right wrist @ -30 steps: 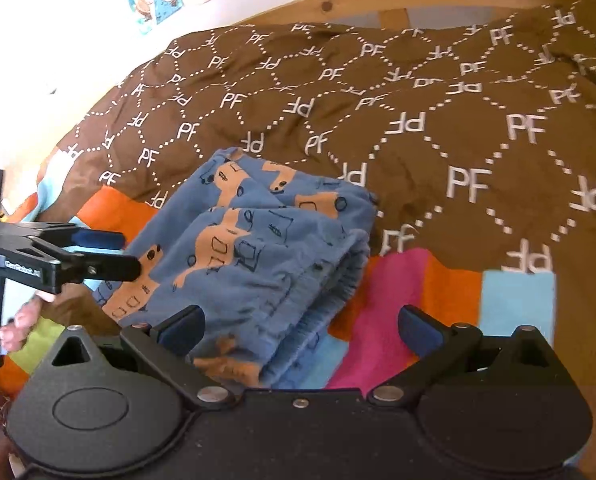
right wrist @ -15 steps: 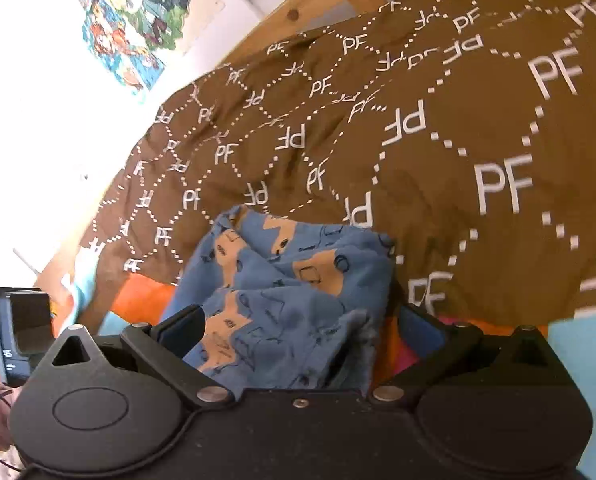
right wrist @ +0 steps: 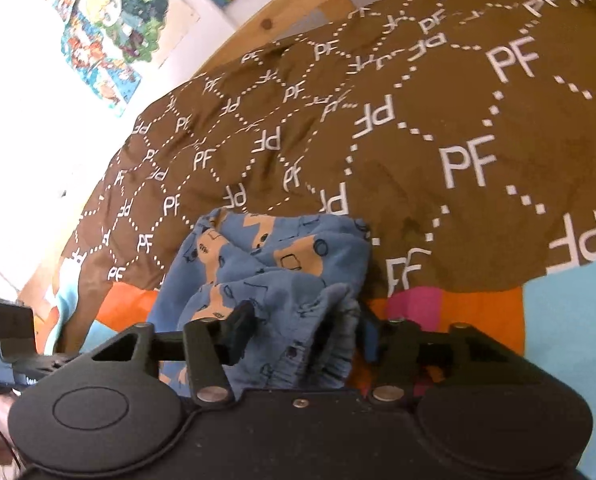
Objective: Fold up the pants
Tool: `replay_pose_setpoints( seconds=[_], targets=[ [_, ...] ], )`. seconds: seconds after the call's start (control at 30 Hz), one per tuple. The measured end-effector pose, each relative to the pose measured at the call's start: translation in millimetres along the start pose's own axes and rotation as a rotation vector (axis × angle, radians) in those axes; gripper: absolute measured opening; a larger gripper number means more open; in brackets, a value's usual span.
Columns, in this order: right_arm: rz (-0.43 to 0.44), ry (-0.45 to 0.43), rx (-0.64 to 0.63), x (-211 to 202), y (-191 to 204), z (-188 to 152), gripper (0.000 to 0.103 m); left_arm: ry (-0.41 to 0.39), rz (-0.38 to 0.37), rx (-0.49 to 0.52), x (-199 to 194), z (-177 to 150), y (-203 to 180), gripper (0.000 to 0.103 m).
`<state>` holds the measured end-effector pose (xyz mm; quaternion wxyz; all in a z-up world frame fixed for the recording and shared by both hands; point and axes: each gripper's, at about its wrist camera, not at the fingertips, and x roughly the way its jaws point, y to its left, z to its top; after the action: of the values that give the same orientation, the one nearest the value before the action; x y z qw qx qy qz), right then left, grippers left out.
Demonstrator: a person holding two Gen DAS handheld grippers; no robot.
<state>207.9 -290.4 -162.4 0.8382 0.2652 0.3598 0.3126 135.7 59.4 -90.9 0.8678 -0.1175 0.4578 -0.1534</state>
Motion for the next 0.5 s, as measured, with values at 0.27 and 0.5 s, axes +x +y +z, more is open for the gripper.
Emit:
replay_pose_setpoints(
  seconds=[0.27,0.5],
  targets=[
    [-0.015,0.000,0.002,-2,-2,-1,0.041,-0.024,0.026,-0.052,-14,-6,14,0.080],
    [-0.025,-0.049,-0.023,-9,4,-6,0.027,0.017,0.019,-0.057,-15,-4,4,0.031]
  ],
)
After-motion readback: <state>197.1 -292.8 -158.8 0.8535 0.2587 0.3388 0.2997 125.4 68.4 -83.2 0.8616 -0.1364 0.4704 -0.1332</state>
